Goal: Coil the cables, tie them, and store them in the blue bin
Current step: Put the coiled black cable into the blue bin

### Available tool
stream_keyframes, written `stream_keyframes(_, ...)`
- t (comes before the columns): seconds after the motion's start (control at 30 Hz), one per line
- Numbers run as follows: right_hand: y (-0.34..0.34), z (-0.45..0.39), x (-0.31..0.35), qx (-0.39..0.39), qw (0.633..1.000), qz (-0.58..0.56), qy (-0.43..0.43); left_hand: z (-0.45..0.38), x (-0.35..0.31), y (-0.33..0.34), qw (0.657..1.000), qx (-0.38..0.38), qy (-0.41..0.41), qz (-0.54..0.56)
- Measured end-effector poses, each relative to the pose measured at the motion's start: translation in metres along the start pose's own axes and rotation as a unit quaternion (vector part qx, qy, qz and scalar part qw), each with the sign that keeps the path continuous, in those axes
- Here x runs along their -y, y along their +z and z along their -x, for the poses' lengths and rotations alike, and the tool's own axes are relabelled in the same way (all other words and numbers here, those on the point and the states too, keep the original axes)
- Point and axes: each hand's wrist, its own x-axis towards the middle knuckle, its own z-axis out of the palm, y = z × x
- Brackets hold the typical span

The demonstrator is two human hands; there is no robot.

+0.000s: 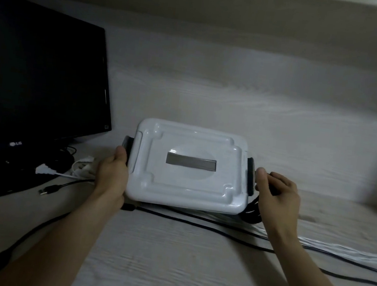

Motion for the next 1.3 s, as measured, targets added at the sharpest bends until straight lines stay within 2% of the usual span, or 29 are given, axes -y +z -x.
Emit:
stream_keyframes(0.07, 0.0, 0.006, 0.006, -0.011, 0.999, -0.025, -0.034, -0.001, -0.001, -0.001, 1.0, 0.001, -0.016, 0.023)
stream_keyframes(0.13, 0.002, 0.009, 0.012, 0.002, 0.993, 0.004, -0.117, -0.003, 0.0, -0.001, 0.999, 0.01, -0.025, 0.043)
stream_keyframes(0.27, 0.012, 0.011, 0.015, 0.085, 0.952, 0.076, -0.283, -0.006, -0.001, -0.004, 0.996, 0.03, -0.048, 0.065)
stream_keyframes(0.37, 0.014, 0.008, 0.01, 0.131, 0.935, 0.112, -0.309, -0.007, -0.003, -0.005, 0.995, 0.033, -0.054, 0.077)
stream_keyframes(0.47, 0.012, 0.008, 0.007, 0.129, 0.921, 0.168, -0.327, -0.001, -0.006, -0.001, 0.995, 0.049, -0.033, 0.082)
stream_keyframes(0.67, 0.012, 0.01, 0.008, 0.042, 0.952, 0.121, -0.279, 0.004, -0.004, 0.0, 0.996, 0.068, 0.008, 0.049)
stream_keyframes(0.87, 0.002, 0.0, 0.006, -0.072, 0.973, 0.06, -0.21, 0.0, 0.0, 0.002, 0.999, 0.035, 0.017, 0.032)
stream_keyframes(1.07, -0.025, -0.019, -0.006, -0.131, 0.963, 0.146, -0.185, -0.001, 0.002, 0.001, 0.998, 0.03, 0.012, 0.051)
stream_keyframes(1.3, -0.051, -0.032, -0.035, -0.124, 0.959, 0.251, -0.045, -0.005, 0.004, 0.0, 0.997, 0.015, 0.024, 0.069)
